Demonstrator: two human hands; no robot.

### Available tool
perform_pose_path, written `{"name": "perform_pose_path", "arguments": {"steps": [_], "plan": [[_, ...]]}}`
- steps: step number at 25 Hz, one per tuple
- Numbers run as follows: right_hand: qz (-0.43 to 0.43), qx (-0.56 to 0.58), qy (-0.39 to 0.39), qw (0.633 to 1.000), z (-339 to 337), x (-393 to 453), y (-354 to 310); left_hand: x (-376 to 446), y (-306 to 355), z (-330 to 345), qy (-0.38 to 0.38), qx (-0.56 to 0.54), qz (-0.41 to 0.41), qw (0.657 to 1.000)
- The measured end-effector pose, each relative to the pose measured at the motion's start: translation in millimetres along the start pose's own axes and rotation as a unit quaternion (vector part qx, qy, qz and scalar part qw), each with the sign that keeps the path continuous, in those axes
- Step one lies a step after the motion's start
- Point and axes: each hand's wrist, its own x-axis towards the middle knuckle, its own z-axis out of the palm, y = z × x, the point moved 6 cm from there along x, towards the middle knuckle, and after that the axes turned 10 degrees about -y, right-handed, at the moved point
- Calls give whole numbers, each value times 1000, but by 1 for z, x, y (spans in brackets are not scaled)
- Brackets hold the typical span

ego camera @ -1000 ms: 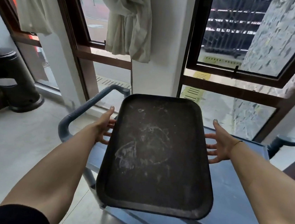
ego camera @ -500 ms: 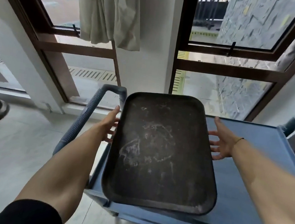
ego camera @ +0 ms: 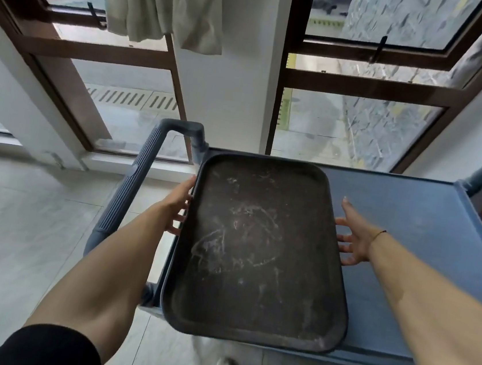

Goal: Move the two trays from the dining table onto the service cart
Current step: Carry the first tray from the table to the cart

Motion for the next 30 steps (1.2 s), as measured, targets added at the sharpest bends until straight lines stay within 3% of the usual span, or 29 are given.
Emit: {"name": "perform_pose_path", "arguments": {"steps": [15, 20, 30], "plan": [[23, 3, -14, 1000, 18, 17, 41, -3, -42, -7, 52, 15, -10, 998], [22, -12, -14, 1000, 13, 15, 44, 1, -48, -1, 21, 31, -16, 999], [39, -56, 3, 998, 15, 22, 52, 0, -51, 1, 31, 56, -13, 998]]}}
